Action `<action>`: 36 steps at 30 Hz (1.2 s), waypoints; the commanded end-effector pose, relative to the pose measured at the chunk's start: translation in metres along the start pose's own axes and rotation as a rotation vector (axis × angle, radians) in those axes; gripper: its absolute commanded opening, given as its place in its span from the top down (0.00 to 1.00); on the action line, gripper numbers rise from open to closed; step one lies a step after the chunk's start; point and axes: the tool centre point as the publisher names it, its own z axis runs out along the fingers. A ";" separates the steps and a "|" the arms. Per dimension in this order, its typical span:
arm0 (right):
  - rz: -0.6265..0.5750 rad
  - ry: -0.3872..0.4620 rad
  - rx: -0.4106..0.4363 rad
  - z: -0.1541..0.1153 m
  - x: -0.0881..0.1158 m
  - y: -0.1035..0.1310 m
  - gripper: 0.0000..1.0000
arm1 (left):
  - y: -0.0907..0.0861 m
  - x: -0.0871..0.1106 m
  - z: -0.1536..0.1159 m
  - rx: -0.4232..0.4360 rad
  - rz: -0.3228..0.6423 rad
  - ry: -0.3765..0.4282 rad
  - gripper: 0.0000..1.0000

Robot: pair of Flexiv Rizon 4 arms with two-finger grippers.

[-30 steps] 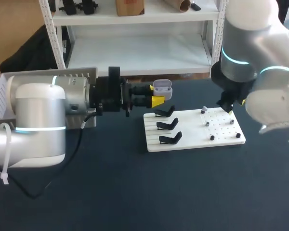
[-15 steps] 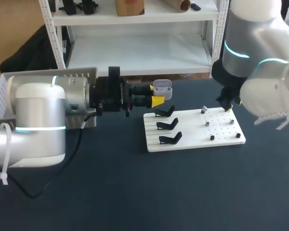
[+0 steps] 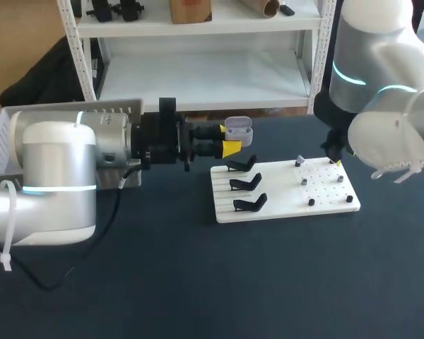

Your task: Pick up each earbud case from the left stands, insert the matching earbuds, close the lid, and place the case in the box.

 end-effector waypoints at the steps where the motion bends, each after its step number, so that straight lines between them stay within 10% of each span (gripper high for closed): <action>1: -0.005 0.009 -0.009 0.003 -0.003 -0.002 0.56 | -0.001 0.000 0.000 -0.005 0.002 -0.003 1.00; 36: -0.055 0.041 -0.020 0.022 -0.011 -0.005 0.71 | -0.001 0.000 0.000 -0.005 0.002 -0.003 1.00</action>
